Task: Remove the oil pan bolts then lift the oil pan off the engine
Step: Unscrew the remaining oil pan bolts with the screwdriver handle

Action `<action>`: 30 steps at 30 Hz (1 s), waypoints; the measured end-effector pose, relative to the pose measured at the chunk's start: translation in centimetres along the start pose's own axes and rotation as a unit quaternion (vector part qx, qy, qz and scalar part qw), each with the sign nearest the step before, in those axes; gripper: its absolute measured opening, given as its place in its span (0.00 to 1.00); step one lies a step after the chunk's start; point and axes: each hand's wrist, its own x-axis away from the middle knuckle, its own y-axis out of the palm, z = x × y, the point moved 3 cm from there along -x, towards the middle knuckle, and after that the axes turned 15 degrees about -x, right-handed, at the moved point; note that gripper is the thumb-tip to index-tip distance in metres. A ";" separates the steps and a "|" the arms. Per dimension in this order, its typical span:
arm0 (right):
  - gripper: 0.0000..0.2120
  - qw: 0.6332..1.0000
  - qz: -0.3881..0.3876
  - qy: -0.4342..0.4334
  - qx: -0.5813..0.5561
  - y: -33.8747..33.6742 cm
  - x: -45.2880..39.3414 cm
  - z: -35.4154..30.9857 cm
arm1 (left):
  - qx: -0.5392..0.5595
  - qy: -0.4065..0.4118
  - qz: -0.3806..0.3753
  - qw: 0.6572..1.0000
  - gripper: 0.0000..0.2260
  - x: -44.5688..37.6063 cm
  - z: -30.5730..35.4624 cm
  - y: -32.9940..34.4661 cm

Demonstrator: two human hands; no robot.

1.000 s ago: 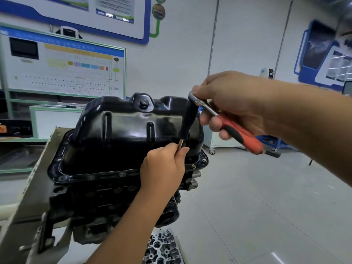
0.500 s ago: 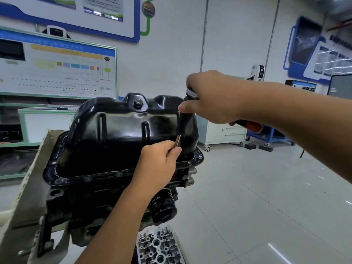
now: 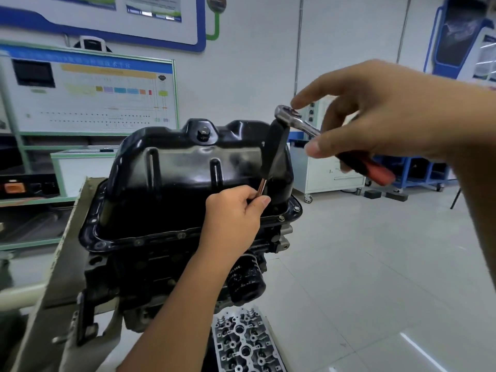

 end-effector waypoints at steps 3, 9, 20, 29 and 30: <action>0.21 0.978 0.105 -0.059 -0.172 -0.1 2.0 2.0 | -0.007 -0.001 0.001 1.000 0.11 0.1 0.1 0.0; 0.24 0.849 0.427 -0.081 -0.300 2.4 0.0 6.9 | -0.008 -0.007 -0.011 1.000 0.15 0.0 0.1 0.1; 0.01 0.669 0.245 -0.251 -0.655 12.2 -5.5 3.8 | 0.002 -0.025 -0.003 1.000 0.17 -0.3 -0.6 0.5; 0.11 0.616 0.124 -0.207 -0.750 11.1 -5.6 5.3 | 0.025 0.002 -0.023 0.999 0.08 -0.1 0.0 0.5; 0.10 0.644 0.138 -0.224 -0.718 10.9 -5.5 5.4 | 0.036 0.003 -0.033 0.999 0.08 -0.1 0.1 0.5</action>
